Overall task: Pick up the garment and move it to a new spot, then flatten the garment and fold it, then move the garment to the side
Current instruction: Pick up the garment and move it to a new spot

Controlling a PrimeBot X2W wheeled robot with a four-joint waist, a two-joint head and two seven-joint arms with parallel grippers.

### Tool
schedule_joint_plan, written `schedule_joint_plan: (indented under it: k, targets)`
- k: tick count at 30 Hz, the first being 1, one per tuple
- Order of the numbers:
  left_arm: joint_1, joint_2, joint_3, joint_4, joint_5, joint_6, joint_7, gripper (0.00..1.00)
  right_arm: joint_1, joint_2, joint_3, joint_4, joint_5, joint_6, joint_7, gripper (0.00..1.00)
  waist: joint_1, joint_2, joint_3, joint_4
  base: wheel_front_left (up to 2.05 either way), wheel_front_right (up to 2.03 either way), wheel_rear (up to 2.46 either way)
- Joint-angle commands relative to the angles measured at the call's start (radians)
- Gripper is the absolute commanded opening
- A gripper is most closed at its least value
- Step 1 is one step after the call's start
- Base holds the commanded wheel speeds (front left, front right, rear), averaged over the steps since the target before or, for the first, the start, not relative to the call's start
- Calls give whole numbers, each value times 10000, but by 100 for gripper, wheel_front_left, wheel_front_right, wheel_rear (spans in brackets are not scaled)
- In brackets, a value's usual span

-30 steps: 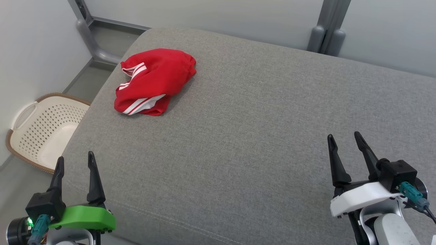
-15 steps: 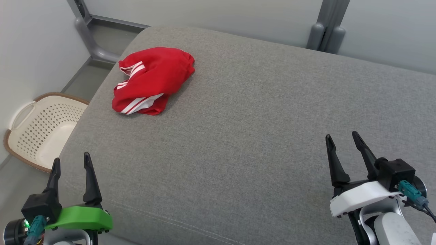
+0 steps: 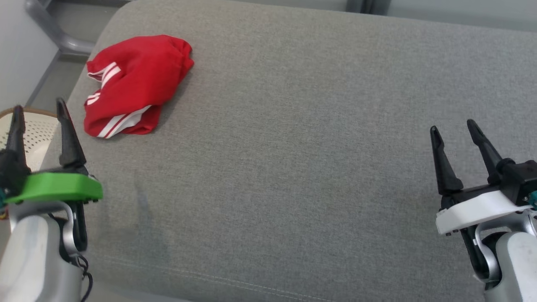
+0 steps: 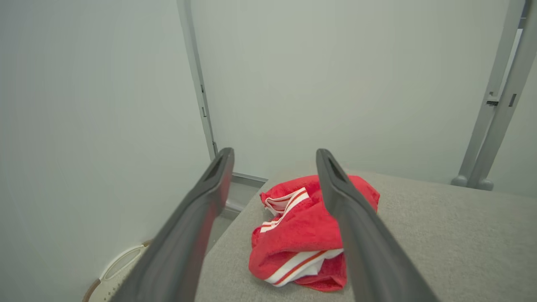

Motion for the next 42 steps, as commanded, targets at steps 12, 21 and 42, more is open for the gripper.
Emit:
schedule_joint_plan:
  k: [12, 21, 42]
  targets:
    - [-3833, 510, 384, 2065, 33, -767, -69, 100, -565, -687, -807, -1569, -164, -16, 546, 100, 0, 0, 2770, -1900, 0, 0, 0]
    - [-5845, 731, 490, 4489, -456, -1360, 304, 100, -589, -928, -1275, -2500, -205, -16, 875, 100, 0, 0, 3713, -2182, 0, 0, 0]
    - [-7056, 1112, 79, 9107, -1102, -2109, 1785, 0, -777, -688, -1074, -2357, -174, -16, 756, 100, 0, 0, 3509, -2308, 0, 0, 0]
